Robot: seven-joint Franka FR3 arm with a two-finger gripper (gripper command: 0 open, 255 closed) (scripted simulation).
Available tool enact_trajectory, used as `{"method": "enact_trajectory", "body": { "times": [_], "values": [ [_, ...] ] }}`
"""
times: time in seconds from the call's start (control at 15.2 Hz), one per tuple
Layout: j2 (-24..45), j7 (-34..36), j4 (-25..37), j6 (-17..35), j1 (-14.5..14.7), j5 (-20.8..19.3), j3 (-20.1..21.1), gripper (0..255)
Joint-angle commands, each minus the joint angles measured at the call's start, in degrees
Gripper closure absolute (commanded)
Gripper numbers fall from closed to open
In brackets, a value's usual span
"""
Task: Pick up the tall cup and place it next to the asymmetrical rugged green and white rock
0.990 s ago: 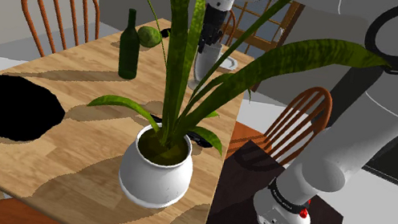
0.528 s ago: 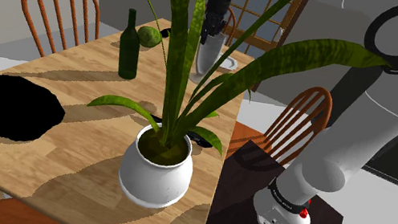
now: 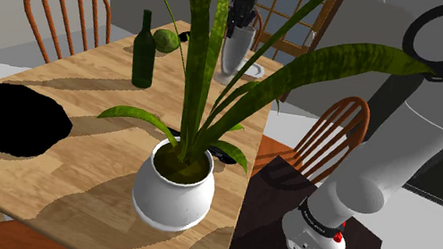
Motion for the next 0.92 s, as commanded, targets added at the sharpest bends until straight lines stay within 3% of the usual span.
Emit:
{"method": "enact_trajectory", "body": {
  "times": [0.0, 0.86],
  "values": [
    [0.2, -0.1, 2.1, -1.9, 0.0, 0.0, 0.0, 255],
    [4.2, -0.4, 17.6, -13.3, -0.2, 0.4, -0.1, 255]
  ]
}}
